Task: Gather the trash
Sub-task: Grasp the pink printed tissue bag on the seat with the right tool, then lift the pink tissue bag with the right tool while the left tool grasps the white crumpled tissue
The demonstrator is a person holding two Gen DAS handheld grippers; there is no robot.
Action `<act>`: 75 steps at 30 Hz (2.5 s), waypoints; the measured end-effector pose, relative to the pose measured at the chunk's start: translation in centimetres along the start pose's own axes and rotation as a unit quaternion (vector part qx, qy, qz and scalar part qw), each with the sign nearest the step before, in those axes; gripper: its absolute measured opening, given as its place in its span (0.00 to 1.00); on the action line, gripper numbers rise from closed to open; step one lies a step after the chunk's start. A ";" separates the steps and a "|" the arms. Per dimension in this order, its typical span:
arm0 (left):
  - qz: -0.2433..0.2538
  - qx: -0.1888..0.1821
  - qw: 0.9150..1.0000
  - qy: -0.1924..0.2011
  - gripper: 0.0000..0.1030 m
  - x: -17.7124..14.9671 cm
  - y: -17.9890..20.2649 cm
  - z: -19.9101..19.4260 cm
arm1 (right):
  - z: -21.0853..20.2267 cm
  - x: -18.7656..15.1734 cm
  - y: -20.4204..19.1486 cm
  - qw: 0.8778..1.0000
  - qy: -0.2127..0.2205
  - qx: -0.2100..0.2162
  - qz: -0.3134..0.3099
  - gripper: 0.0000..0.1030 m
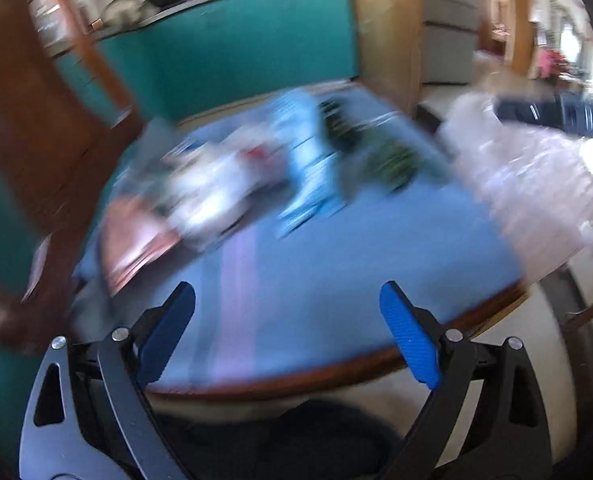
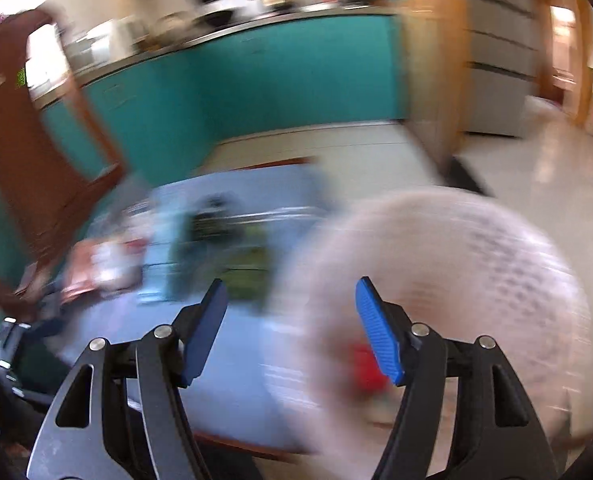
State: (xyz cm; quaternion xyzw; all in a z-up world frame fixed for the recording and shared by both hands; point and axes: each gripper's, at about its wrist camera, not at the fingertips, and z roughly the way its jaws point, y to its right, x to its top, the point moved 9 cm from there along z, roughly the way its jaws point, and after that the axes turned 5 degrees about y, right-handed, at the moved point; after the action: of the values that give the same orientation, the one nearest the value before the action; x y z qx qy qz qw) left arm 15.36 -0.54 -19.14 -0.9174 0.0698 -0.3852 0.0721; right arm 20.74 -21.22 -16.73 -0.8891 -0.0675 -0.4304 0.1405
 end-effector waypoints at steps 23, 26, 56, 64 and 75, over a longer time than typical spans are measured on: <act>-0.128 0.060 0.989 0.029 0.85 -3.7 -11.6 -4.0 | 15.6 -5.0 -28.4 0.950 -0.119 0.163 -0.239 0.05; -0.128 0.062 0.989 0.035 0.85 -3.8 -11.7 -4.1 | 13.6 -5.1 -28.0 0.952 -0.114 0.171 -0.227 0.04; -0.132 0.033 0.991 0.015 0.85 -4.5 -10.1 -3.0 | 6.3 -6.4 -14.0 0.986 -0.074 0.070 -0.133 0.80; -0.140 0.045 0.989 0.021 0.85 -4.2 -10.5 -3.2 | 9.5 -7.9 -16.4 0.973 -0.106 0.043 -0.199 0.80; -0.139 0.033 0.990 0.018 0.85 -4.0 -9.9 -2.6 | 7.1 -7.3 -15.4 0.975 -0.114 0.101 -0.161 0.32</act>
State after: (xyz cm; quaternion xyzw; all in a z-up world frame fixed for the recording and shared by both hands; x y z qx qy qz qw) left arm 11.41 9.65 -18.30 -0.9084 -0.0697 -0.4096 0.0472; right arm 17.82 -4.41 -23.72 -0.8912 -0.2679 -0.3340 0.1497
